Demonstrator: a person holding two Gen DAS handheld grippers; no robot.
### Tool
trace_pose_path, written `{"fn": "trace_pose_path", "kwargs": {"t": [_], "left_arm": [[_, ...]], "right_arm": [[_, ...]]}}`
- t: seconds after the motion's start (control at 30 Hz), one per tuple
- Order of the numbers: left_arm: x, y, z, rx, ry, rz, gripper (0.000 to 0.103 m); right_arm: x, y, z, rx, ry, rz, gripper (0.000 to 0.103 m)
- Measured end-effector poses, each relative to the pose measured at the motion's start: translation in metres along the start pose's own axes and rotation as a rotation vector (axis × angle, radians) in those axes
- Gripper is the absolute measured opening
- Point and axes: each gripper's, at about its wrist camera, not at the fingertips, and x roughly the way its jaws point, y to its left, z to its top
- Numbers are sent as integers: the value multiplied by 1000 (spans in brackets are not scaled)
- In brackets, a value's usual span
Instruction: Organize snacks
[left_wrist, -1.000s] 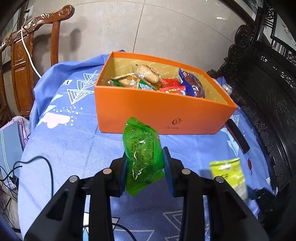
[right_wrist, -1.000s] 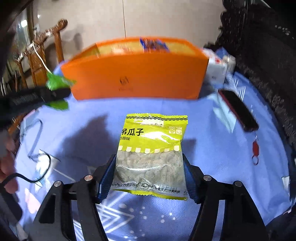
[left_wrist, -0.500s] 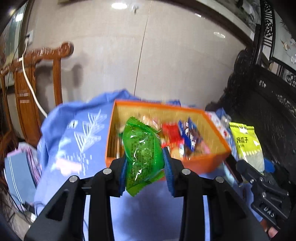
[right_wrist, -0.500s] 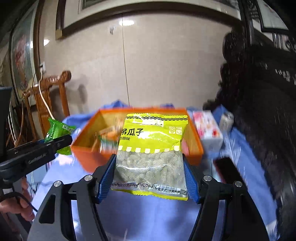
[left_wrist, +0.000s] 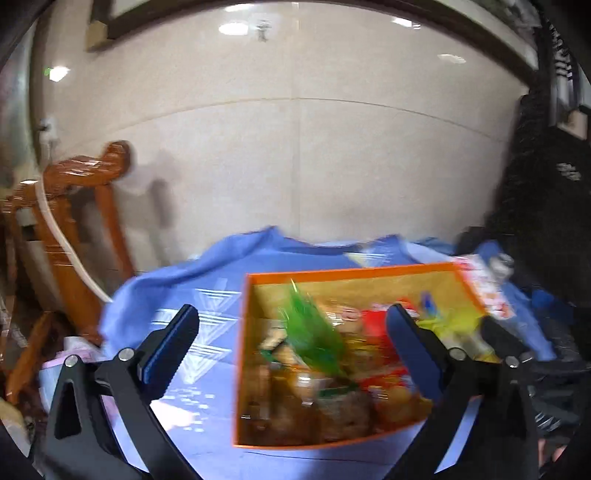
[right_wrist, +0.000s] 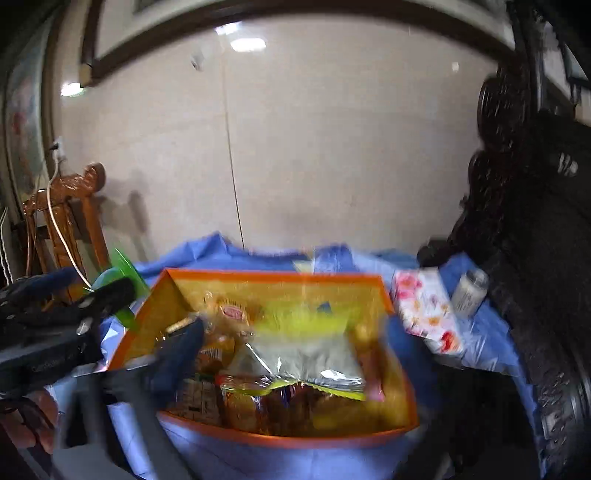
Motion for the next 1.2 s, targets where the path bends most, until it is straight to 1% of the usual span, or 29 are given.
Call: {"fn": "trace_pose_path", "kwargs": {"t": [0.07,0.1,0.2,0.33,0.47,0.8,1.2], "left_arm": [[-1,5,-6,-13,13,-31,99],[-2,8,-10,-21,16,-30,99],[-5,12,-21,-31,34,-37,99],[-18,13,-34,-36,45,-44,99],[-30,13,-43,-38,49,-41,99],[-59,13,-58,-40,55,-38,99],[-75,14,-62,-39,53,-28,99]], "right_arm": [[-3,-4,-8,15,-6,-16,100],[-3,-5,-13,15,14,-35,100],[-3,-6,-23,14,76,-50,100],[-14,-8,-34,32,90,-58,100],[-28,-3,-40,14,88,-75,100],[-53,2,-53,9,89,-68,100],[-65,8,-59,-2,91,-51,100]]}}
